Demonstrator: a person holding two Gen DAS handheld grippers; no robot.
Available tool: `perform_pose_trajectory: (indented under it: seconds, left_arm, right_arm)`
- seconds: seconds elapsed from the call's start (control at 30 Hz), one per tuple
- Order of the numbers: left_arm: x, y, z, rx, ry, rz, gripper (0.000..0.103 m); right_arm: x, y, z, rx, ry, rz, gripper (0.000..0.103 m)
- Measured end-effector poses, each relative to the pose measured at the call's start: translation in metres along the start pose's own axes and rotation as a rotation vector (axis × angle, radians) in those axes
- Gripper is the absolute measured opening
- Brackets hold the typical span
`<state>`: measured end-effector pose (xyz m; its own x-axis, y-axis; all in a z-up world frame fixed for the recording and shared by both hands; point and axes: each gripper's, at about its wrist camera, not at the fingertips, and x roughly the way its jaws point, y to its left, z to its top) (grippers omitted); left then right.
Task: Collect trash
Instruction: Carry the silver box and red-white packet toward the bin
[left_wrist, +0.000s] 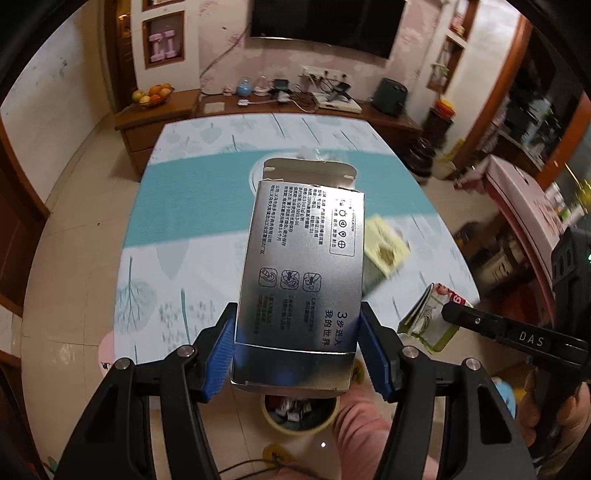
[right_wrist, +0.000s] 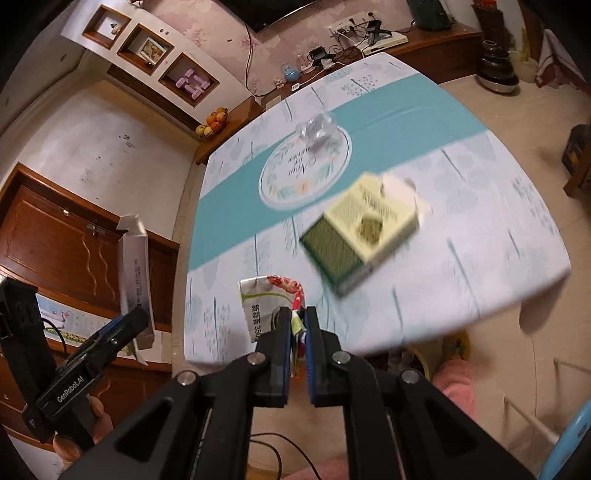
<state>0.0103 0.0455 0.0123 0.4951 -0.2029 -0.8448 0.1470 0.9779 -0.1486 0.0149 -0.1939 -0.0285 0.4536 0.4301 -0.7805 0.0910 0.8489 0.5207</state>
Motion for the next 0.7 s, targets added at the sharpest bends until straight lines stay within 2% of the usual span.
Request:
perform_pose_trajectory:
  seconds: [0.17, 0.37, 0.57, 0.7]
  left_arm:
    - [0.000, -0.008, -0.051, 0.029, 0.047, -0.023, 0.060]
    - [0.027, -0.019, -0.099, 0.052, 0.142, -0.031, 0.061]
    - [0.063, -0.031, -0.142, 0.044, 0.235, -0.008, 0.061]
    - [0.101, -0.036, -0.174, 0.022, 0.300, -0.002, 0.061]
  right_arm:
    - [-0.003, 0.011, -0.050, -0.016, 0.038, -0.048, 0.007]
    - [0.011, 0.001, -0.098, -0.030, 0.132, -0.112, 0.007]
    - [0.038, -0.030, -0.125, -0.007, 0.233, -0.168, 0.007]
    - [0.071, -0.066, -0.143, 0.042, 0.313, -0.193, 0.007]
